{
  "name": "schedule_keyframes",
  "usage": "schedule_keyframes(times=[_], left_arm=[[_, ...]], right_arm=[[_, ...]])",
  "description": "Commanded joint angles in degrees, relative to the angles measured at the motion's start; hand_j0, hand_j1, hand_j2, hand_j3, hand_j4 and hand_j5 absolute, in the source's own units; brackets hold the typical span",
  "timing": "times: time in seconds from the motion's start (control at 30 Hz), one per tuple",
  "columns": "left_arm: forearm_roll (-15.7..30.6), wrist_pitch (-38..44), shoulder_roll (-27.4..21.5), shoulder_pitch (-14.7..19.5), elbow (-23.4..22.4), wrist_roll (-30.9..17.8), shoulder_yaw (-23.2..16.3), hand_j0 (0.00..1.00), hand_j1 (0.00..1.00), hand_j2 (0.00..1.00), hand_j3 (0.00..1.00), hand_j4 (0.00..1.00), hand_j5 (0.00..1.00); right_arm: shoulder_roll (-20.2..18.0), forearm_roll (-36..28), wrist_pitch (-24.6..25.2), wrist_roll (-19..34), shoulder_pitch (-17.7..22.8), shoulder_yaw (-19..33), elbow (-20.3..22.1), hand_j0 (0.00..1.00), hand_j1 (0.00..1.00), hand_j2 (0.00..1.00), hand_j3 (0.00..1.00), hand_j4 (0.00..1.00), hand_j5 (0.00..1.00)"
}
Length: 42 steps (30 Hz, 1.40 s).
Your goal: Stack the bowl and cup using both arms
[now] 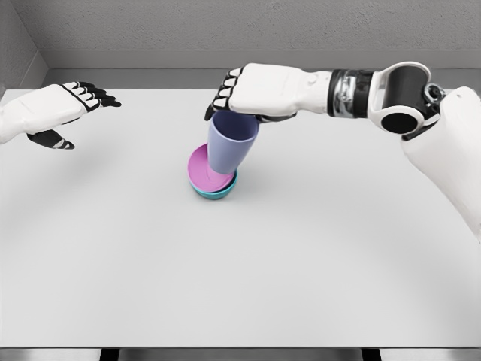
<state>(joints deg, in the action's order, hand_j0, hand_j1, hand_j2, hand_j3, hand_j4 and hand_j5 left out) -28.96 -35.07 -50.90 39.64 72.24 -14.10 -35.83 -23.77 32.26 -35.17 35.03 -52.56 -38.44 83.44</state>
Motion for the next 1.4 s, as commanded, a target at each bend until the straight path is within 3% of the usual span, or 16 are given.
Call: schedule_keyframes(times=[0.0,1.07,1.1,1.13,1.17,1.37], left_arm=[[0.3,0.1,-0.1,0.0,0.0,0.0,0.1,1.0,1.0,1.0,1.0,1.0,1.0],[0.2,0.1,0.0,-0.1,0.0,0.0,0.1,1.0,1.0,1.0,1.0,1.0,1.0],[0.2,0.1,0.0,-0.1,-0.1,0.0,0.1,1.0,1.0,1.0,1.0,1.0,1.0],[0.3,0.1,0.0,-0.1,0.0,0.0,0.1,1.0,1.0,1.0,1.0,1.0,1.0],[0.2,0.1,0.0,-0.1,0.0,0.0,0.1,1.0,1.0,1.0,1.0,1.0,1.0],[0.3,0.1,0.0,-0.1,0.0,0.0,0.2,1.0,1.0,1.0,1.0,1.0,1.0]], right_arm=[[1.1,0.4,0.2,0.0,-0.2,-0.3,-1.5,0.73,0.73,0.73,0.73,0.73,0.73],[4.3,1.6,0.2,0.0,-1.4,-6.9,-9.2,0.73,0.73,0.73,0.73,0.73,0.73],[4.3,1.6,0.2,0.0,-1.4,-7.0,-9.3,0.75,0.75,0.75,0.75,0.75,0.75],[4.4,1.6,0.2,0.0,-1.4,-7.0,-9.3,0.93,0.93,0.93,0.93,0.93,0.93],[4.9,1.6,0.2,0.0,-1.4,-7.0,-9.3,1.0,1.0,1.0,1.0,1.0,1.0],[4.3,1.0,0.2,0.0,-2.4,-6.5,-8.7,1.0,1.0,1.0,1.0,1.0,1.0]])
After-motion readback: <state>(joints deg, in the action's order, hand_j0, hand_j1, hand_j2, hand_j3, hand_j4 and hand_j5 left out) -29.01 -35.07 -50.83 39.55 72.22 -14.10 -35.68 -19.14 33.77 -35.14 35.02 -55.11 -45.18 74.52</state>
